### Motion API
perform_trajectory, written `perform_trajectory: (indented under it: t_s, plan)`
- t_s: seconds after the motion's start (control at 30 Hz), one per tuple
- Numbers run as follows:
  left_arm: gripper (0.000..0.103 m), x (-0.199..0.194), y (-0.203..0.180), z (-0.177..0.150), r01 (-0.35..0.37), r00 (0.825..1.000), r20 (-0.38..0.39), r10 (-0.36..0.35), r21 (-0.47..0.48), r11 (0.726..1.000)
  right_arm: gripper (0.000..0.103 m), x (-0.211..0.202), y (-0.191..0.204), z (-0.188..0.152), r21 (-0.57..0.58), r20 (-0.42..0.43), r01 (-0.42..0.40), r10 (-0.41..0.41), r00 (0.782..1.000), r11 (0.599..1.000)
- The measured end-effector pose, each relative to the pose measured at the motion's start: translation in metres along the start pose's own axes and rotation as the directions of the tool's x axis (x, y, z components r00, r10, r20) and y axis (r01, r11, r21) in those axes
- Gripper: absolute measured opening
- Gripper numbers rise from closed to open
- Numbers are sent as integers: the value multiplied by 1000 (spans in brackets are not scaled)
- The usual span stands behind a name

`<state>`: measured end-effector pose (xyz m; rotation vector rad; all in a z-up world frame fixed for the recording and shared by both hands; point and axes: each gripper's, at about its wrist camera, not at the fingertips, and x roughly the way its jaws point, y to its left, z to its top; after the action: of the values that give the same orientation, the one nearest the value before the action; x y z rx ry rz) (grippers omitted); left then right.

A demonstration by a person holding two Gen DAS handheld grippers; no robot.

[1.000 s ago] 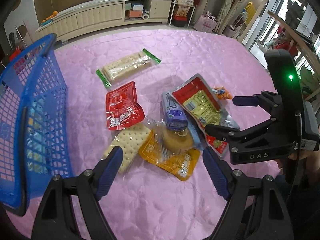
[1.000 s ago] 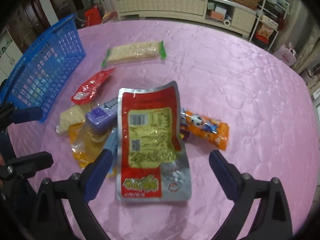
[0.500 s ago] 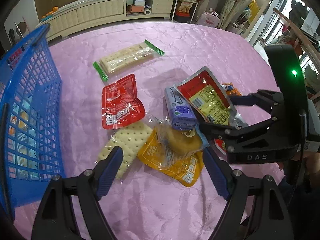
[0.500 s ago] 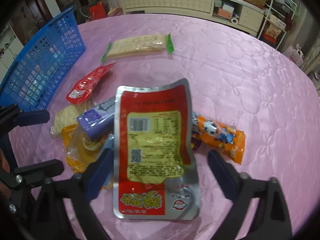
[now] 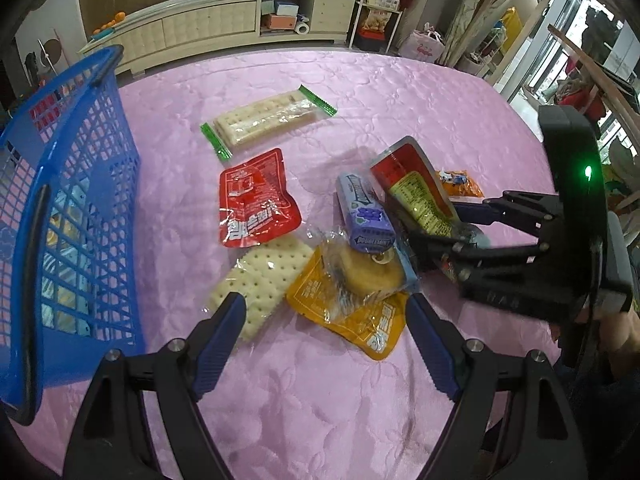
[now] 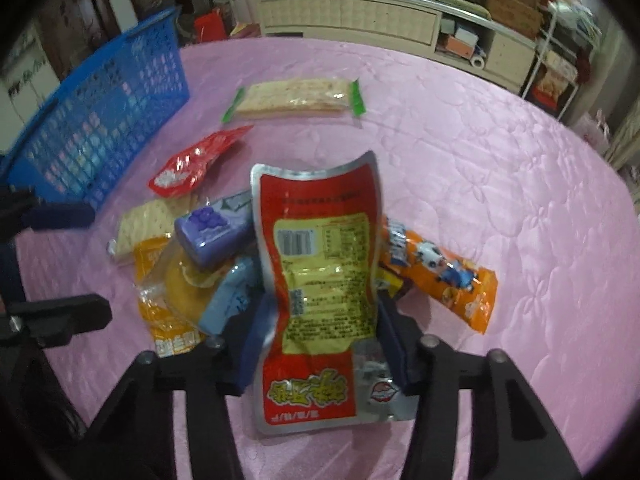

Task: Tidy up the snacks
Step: 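Lower the right tool and grasp the red-and-yellow spicy snack pouch, then grasp the orange bun bag with the left tool while the right tool holds the red pouch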

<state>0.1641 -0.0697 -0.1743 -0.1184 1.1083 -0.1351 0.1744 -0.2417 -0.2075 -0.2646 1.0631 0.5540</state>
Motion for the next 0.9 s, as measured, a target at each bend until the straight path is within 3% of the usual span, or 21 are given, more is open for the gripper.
perform_trajectory:
  t_s: [0.07,0.43,0.73,0.9]
  plan:
    - [80,-2,-1,-1,0,1000,2,0,-2,1000,34,-6,-6,-2,18,25,-12,11,1000,1000]
    - [80,-9,-12,-1,-23,1000,13,22,25,999,34,-22,7,-5,-2,60,-6,6,998,1000]
    - [80,-1,-23,7,-54,998,-8,54,74,996,35,-49,-8,-11,91,117,10,-21,993,996]
    - [80,20,-30,18,-47,996,-69,51,59,997,36,-48,-27,-12,166,110,9,-27,993,986]
